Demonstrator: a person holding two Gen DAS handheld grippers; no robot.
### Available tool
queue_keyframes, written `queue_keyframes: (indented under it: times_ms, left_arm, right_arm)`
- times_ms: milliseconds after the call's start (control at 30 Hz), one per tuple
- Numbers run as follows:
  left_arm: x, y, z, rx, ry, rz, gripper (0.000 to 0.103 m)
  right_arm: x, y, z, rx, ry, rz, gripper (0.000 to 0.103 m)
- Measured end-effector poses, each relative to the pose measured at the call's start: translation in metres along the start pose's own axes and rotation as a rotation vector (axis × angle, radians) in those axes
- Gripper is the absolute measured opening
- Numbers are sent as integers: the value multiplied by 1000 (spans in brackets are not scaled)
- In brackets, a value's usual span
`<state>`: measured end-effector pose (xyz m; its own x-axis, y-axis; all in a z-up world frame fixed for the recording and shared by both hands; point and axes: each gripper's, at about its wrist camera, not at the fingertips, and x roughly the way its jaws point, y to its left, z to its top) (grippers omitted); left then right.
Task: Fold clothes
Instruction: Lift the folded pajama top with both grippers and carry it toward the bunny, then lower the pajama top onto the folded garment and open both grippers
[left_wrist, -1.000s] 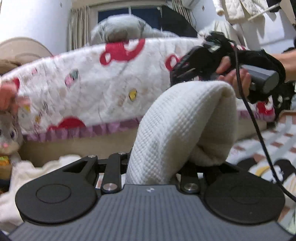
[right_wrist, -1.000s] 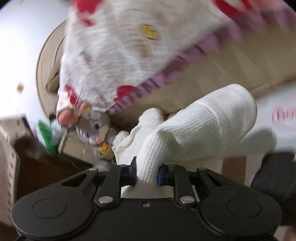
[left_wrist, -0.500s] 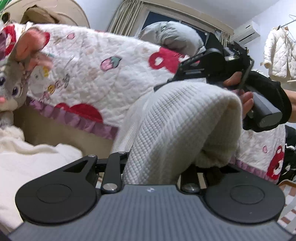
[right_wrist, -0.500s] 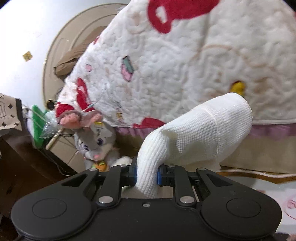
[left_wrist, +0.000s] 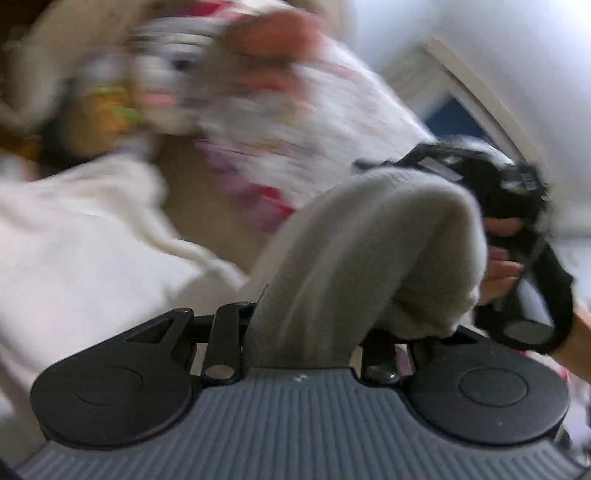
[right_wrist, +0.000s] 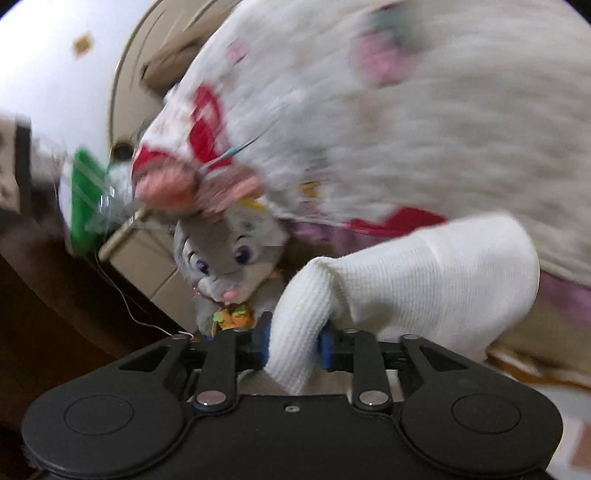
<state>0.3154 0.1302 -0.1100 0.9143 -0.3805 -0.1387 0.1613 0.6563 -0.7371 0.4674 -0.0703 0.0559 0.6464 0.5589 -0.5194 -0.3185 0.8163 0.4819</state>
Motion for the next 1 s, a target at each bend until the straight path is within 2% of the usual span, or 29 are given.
queue_keyframes:
  times_ms: [33, 67, 133, 200, 267, 300, 367, 433, 500, 600, 633, 667, 733, 800, 833, 867, 900, 967, 1000]
  left_arm:
    - [4, 12, 5, 13, 3, 87, 28]
    - [8, 24, 9, 36, 16, 155, 28]
    - [12, 48, 17, 89, 62, 223, 27]
    - [6, 75, 21, 77, 94, 215, 28]
    - [0, 96, 25, -47, 96, 167, 28]
    - [-3, 99, 29, -98, 84, 158, 28]
    - [-2, 94, 33, -139, 58, 158, 28]
    - [1, 89, 31, -159, 35, 176, 29]
    - [3, 85, 30, -163, 24, 203, 30]
    - [6, 80, 35, -112, 46, 241, 32]
    - [6, 79, 37, -95, 53, 253, 29]
    - [5, 78, 40, -96, 55, 243, 22]
    - [-4, 76, 48, -140, 47, 166, 21]
    - [-15, 82, 54, -245, 22, 82, 21]
    - [-18, 91, 56, -313, 14, 87, 24]
    - [-21, 101, 57, -349, 21, 152, 32]
    - [-24, 110, 57, -343, 41, 254, 35]
    - [-34, 116, 58, -239, 77, 459, 38]
    - [-41, 114, 61, -181, 79, 496, 40]
  right_arm:
    - [25, 14, -4, -41, 23, 3, 52]
    - [49, 28, -9, -83, 53, 0, 52]
    - [69, 34, -29, -94, 108, -19, 54]
    - [83, 36, -50, -87, 160, -41, 55]
    - [84, 21, -82, -85, 233, -43, 56]
    - [82, 11, -99, -91, 258, -56, 57]
    - [73, -16, -132, -93, 288, -108, 57]
    - [61, -47, -161, -14, 322, -116, 57]
    - [49, -72, -183, 123, 333, -85, 59]
    - [33, -102, -211, 323, 339, -23, 60]
    - [31, -107, -217, 363, 339, 5, 60]
    - [30, -109, -223, 387, 335, 31, 62]
    - [32, -108, -231, 412, 321, 80, 64]
    - [33, -106, -234, 446, 289, 143, 64]
    - [32, -105, -234, 466, 247, 199, 63]
    - [31, -102, -234, 480, 210, 252, 58]
    - [30, -99, -234, 491, 180, 297, 53]
    - [29, -92, -231, 470, 178, 325, 37]
    - [29, -86, -229, 430, 196, 322, 32]
